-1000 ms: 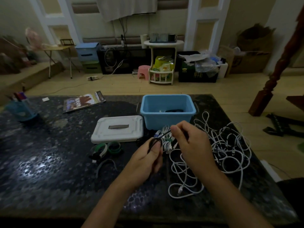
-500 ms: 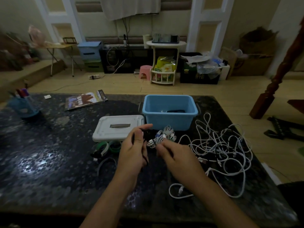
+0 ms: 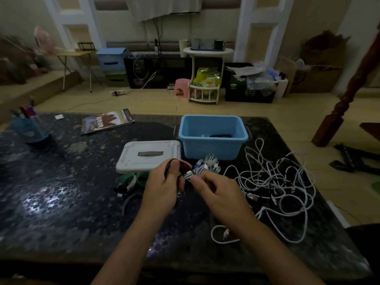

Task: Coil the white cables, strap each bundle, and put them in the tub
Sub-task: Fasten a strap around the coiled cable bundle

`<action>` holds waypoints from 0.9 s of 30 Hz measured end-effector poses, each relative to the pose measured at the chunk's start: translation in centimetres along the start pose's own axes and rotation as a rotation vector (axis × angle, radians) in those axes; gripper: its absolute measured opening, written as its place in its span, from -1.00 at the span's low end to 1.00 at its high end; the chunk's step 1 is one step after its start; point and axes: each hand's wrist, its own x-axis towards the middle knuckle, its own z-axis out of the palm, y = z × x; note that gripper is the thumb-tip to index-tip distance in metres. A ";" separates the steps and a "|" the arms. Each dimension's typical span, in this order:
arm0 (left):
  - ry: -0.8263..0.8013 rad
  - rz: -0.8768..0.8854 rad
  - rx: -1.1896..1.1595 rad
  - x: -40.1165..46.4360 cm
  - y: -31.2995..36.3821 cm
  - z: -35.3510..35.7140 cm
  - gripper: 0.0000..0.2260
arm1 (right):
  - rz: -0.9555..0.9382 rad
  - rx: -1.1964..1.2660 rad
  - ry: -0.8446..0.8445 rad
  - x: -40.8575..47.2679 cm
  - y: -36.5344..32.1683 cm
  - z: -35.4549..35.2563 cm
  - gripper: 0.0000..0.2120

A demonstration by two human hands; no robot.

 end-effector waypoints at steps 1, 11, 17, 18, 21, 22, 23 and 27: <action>-0.005 -0.011 -0.015 -0.1 0.2 0.1 -0.67 | 0.012 0.007 0.016 0.1 -0.1 -0.1 -0.61; -0.094 -0.126 -0.195 -0.5 0.1 1.5 -0.71 | 0.018 0.047 0.060 0.5 -0.3 -1.2 -0.58; -0.098 -0.109 -0.145 -0.4 0.3 1.4 -0.93 | 0.028 -0.009 0.017 0.4 -0.6 -0.9 -0.56; -0.090 -0.102 -0.149 -0.4 0.3 1.4 -0.94 | 0.028 -0.024 0.007 0.4 -0.7 -1.1 -0.57; -0.080 -0.121 -0.231 -0.4 0.3 1.2 -0.88 | 0.014 -0.113 -0.069 0.1 -1.0 -1.0 -0.59; -0.097 -0.132 -0.278 -0.6 0.5 1.3 -0.86 | 0.008 -0.140 -0.091 0.1 -1.1 -0.8 -0.60; -0.110 -0.149 -0.319 -0.8 0.7 1.5 -0.84 | -0.001 -0.158 -0.105 0.1 -1.1 -0.6 -0.62; -0.040 -0.158 -0.325 -0.8 0.7 1.7 -0.81 | -0.053 -0.223 -0.171 -0.2 -1.2 0.0 -0.67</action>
